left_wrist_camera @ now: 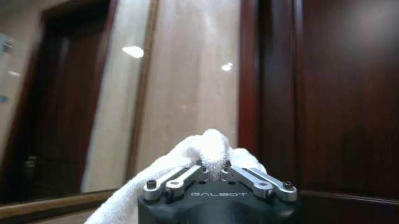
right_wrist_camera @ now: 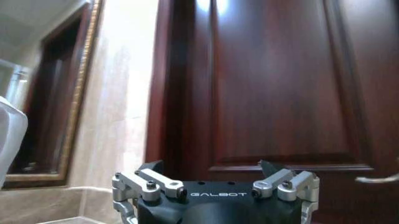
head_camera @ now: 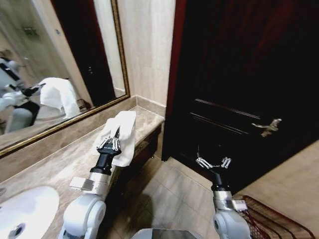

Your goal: Discard the used towel into the hamper.

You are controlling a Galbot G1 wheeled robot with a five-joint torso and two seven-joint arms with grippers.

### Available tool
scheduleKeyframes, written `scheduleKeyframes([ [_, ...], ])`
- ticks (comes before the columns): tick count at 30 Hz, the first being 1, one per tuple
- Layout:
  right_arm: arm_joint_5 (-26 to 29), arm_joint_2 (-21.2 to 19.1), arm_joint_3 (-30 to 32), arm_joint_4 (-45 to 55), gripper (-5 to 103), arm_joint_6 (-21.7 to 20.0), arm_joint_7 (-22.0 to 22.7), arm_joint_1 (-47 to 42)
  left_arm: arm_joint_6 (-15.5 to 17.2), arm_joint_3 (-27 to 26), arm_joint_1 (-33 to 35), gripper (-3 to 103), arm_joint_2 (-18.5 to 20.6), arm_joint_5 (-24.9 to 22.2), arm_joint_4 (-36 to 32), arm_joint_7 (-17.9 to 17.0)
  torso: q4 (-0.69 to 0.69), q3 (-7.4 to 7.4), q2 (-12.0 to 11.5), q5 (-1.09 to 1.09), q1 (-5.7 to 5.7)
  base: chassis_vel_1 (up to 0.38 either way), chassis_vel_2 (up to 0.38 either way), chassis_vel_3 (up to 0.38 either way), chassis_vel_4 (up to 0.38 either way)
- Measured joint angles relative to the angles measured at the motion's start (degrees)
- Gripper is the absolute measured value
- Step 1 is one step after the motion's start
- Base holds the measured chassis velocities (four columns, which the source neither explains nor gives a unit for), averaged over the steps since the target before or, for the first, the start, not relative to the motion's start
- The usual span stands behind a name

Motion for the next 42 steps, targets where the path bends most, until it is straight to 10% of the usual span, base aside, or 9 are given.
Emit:
scheduleKeyframes([
  [42, 0.5, 0.0, 0.0, -2.3, 100, 1.8, -0.5, 0.9, -0.2, 2.8, -2.1, 4, 0.1, -0.7, 4.4, 1.0, -0.01, 0.0, 0.0, 0.01, 0.0, -0.127, -0.122, -0.125, -0.13],
])
